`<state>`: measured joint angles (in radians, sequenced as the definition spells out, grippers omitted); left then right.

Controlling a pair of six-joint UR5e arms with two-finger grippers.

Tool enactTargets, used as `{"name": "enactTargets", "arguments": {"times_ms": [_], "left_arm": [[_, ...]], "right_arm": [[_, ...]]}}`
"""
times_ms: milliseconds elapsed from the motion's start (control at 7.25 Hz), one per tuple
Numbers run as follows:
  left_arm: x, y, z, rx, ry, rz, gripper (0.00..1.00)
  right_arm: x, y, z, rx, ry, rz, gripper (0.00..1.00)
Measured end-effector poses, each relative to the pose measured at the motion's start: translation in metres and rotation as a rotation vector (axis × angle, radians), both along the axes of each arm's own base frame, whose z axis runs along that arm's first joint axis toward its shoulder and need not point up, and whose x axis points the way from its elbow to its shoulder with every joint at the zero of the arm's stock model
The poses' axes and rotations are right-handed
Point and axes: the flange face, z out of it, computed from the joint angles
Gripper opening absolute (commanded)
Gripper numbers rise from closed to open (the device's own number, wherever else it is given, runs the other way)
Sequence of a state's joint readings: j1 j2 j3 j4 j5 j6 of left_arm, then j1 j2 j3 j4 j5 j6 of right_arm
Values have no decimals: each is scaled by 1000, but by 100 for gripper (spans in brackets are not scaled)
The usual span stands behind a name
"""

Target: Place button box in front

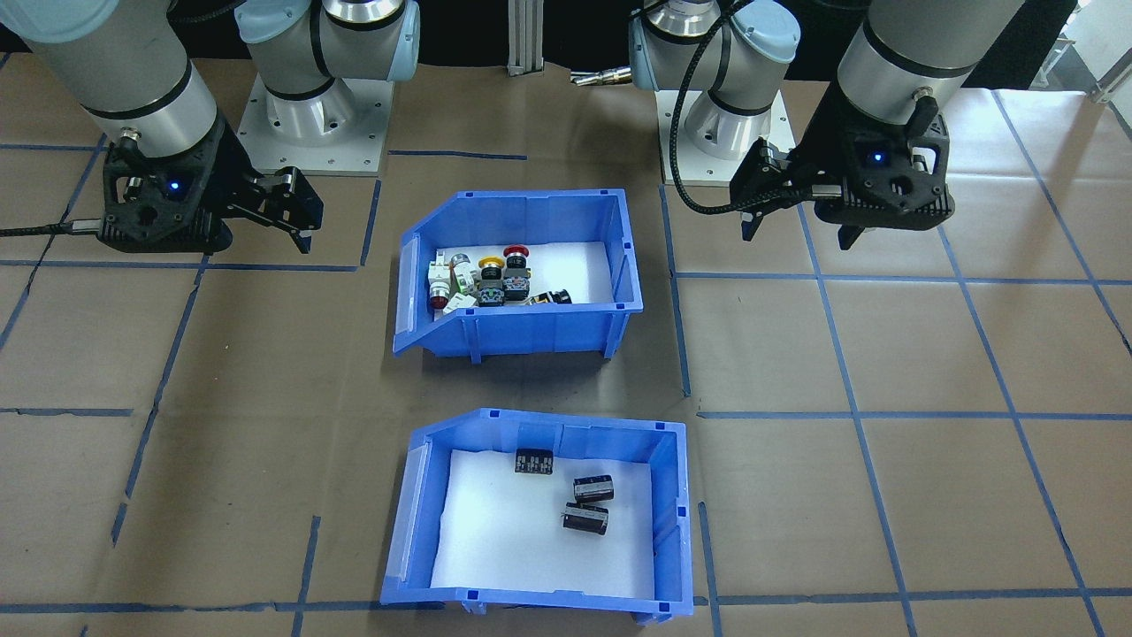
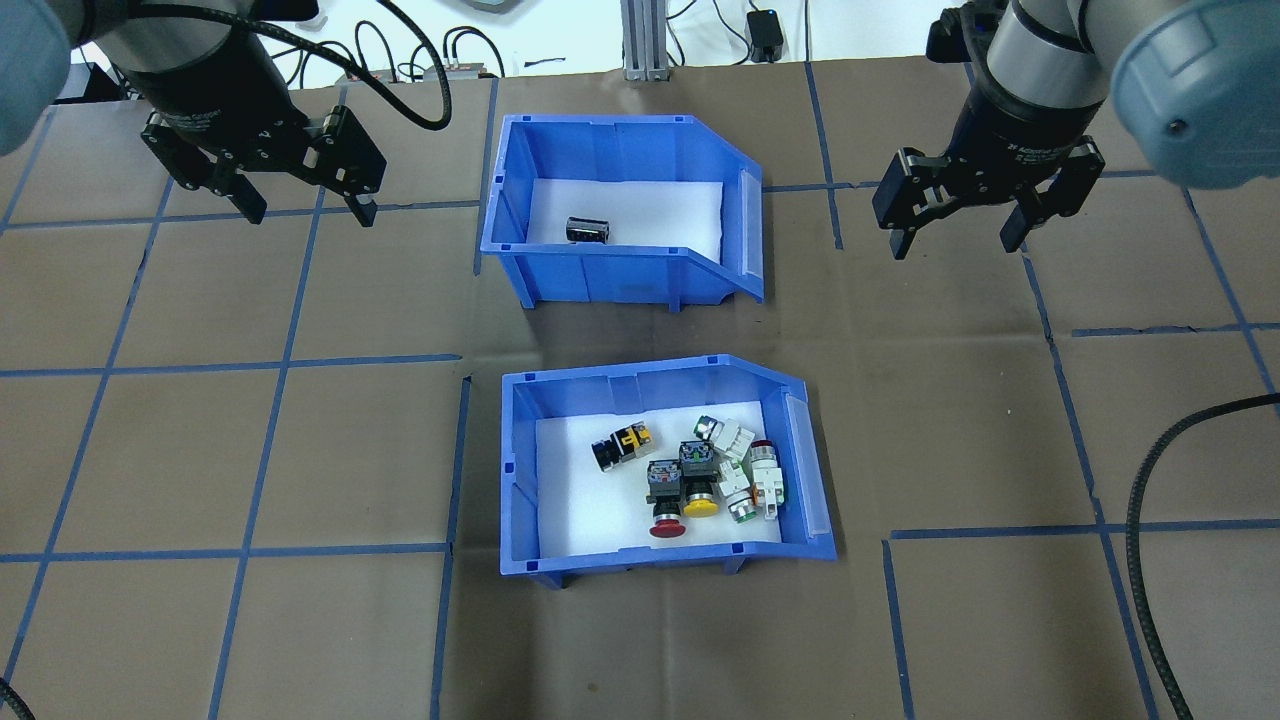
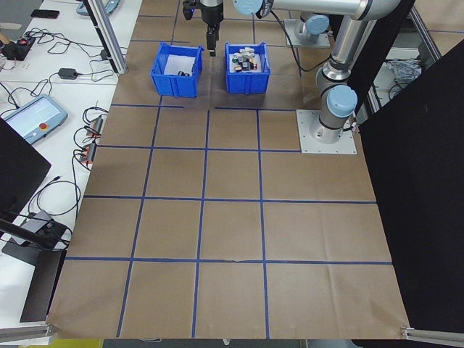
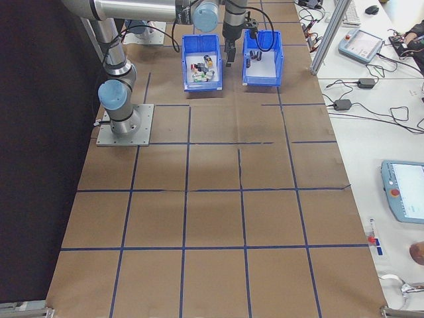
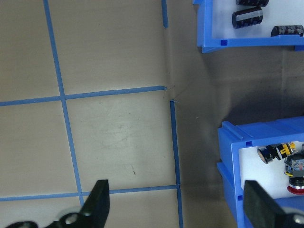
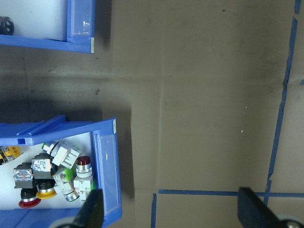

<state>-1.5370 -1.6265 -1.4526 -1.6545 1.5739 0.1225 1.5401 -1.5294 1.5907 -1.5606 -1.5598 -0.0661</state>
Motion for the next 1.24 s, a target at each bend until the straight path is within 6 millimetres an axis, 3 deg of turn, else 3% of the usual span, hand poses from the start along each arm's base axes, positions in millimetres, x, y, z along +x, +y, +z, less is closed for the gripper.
{"name": "enactTargets", "arguments": {"times_ms": [828, 1103, 1241], "left_arm": [[-1, 2, -3, 7, 7, 3, 99], [-2, 11, -11, 23, 12, 12, 99], [-4, 20, -17, 35, 13, 15, 98]], "right_arm": [[2, -25, -24, 24, -26, 119, 100], [9, -54, -29, 4, -34, 270, 100], [25, -73, -22, -17, -33, 416, 100]]}}
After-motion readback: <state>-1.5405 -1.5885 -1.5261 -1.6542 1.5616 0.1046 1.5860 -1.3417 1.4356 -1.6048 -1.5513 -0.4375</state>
